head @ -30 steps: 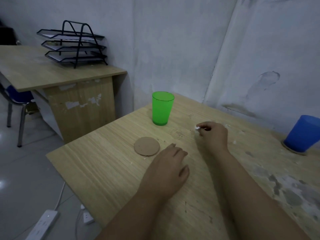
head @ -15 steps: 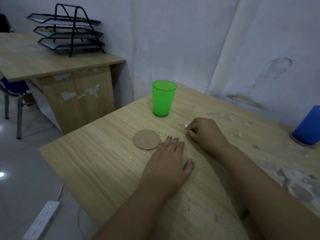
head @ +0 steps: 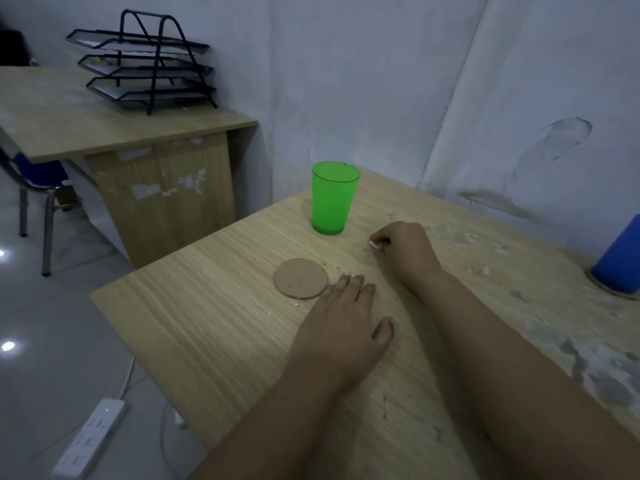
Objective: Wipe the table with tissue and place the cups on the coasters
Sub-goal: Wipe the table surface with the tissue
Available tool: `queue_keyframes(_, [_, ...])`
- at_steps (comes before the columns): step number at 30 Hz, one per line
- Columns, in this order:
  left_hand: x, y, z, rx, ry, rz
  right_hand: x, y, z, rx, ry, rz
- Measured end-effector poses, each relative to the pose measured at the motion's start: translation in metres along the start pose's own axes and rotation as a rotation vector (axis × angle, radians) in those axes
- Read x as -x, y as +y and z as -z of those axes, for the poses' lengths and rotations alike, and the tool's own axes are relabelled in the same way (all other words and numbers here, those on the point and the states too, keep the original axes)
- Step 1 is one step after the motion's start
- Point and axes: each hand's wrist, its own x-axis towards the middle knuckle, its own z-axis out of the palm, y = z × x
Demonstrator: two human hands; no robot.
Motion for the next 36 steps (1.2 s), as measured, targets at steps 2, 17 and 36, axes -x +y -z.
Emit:
queue_keyframes(2, [0.000,0.000,0.000,0.003,0.000,-0.002,0.001,-0.009,-0.001,0.022,-0.050,0.060])
queue_keyframes(17, [0.001,0.000,0.001,-0.001,0.015,-0.009,-0.002,-0.016,-0.004,0.056,-0.089,0.084])
queue_keyframes(36, [0.002,-0.001,-0.005,-0.007,0.084,-0.019,0.016,-0.010,-0.002,0.013,-0.136,0.331])
